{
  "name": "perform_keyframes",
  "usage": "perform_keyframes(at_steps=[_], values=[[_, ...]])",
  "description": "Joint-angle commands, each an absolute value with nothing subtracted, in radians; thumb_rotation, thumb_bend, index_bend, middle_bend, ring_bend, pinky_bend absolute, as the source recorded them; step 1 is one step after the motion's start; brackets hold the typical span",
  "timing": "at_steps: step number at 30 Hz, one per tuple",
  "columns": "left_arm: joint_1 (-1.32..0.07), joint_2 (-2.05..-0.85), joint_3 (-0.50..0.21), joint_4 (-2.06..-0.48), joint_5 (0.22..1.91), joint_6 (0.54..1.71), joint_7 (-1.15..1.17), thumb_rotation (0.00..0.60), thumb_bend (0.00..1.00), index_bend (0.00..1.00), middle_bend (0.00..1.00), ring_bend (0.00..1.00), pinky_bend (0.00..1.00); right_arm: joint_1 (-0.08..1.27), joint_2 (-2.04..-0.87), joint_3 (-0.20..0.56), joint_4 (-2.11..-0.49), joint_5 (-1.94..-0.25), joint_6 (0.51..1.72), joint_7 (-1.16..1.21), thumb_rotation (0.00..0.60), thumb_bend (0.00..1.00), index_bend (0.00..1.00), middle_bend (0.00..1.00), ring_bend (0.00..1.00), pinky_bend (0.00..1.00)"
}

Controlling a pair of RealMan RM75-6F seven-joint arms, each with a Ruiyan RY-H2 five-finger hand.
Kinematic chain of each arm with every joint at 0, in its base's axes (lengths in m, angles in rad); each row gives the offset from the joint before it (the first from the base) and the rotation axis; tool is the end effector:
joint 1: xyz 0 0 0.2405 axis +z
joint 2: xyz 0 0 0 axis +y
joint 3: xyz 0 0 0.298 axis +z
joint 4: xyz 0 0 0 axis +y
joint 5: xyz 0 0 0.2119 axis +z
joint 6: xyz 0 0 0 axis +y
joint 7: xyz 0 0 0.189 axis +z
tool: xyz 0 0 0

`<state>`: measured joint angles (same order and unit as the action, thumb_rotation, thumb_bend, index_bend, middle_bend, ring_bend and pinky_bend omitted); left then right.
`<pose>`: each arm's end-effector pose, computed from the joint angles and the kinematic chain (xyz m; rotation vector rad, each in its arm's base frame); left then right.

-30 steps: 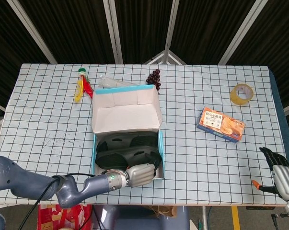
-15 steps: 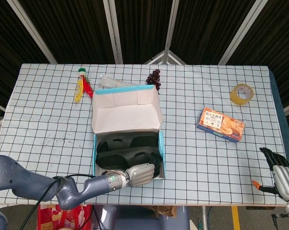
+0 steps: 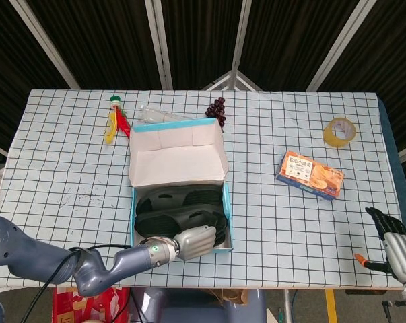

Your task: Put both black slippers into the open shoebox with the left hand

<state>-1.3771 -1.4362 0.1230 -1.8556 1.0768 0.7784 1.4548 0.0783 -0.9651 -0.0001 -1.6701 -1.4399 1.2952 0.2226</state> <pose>0.0125 0.3155 -0.0831 -2.4421 0.9088 -0.4581 -0.3782 -0.2105 0.1914 1.3606 -1.2089 0.8037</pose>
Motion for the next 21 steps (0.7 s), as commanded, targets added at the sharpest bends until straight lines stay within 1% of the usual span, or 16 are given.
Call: perform_keyframes(at_steps=[1,7,12,14,16,17,18,20,21], values=[[-1.382,-1.407,0.135,-1.903,1.05,0.804,1.472,0.5,0.31,0.09,0.12,0.11,0.43,0.078,-0.965,0.0,-1.669,-1.441,1.296,0.225,0.6,0.22,0.01,0.07,0.1,0.07],[-1.383,-1.322,0.169,-2.028,1.044,0.872,1.528,0.488,0.31,0.05,0.07,0.07,0.43,0.076,-0.964,-0.002,-1.67,-1.444,1.3,0.225,0.6,0.22,0.01,0.07,0.1,0.07],[-1.342,-1.198,0.19,-2.165,1.094,0.987,1.533,0.486,0.32,0.06,0.09,0.07,0.43,0.075,-0.964,-0.002,-1.671,-1.446,1.302,0.223,0.6,0.22,0.01,0.07,0.1,0.07],[-1.302,-1.134,0.197,-2.215,1.129,1.051,1.499,0.5,0.32,0.07,0.11,0.09,0.43,0.074,-0.964,-0.002,-1.673,-1.446,1.304,0.222,0.6,0.22,0.01,0.07,0.1,0.07],[-1.255,-1.078,0.215,-2.267,1.156,1.117,1.477,0.567,0.33,0.12,0.17,0.16,0.43,0.073,-0.963,-0.003,-1.674,-1.448,1.305,0.221,0.6,0.22,0.01,0.07,0.1,0.07],[-1.225,-1.048,0.228,-2.298,1.182,1.153,1.463,0.587,0.33,0.15,0.2,0.19,0.43,0.073,-0.963,-0.002,-1.674,-1.448,1.306,0.221,0.6,0.22,0.01,0.07,0.1,0.07],[-1.186,-1.019,0.24,-2.326,1.215,1.199,1.437,0.599,0.33,0.17,0.23,0.22,0.43,0.072,-0.964,-0.002,-1.675,-1.448,1.307,0.221,0.6,0.22,0.01,0.07,0.1,0.07],[-1.09,-0.974,0.263,-2.356,1.312,1.305,1.346,0.6,0.33,0.21,0.28,0.25,0.43,0.072,-0.964,-0.002,-1.676,-1.447,1.309,0.219,0.6,0.22,0.01,0.07,0.1,0.07],[-1.004,-0.953,0.279,-2.351,1.381,1.403,1.254,0.6,0.33,0.21,0.28,0.25,0.43,0.071,-0.964,-0.001,-1.677,-1.445,1.309,0.216,0.6,0.22,0.01,0.07,0.1,0.07]])
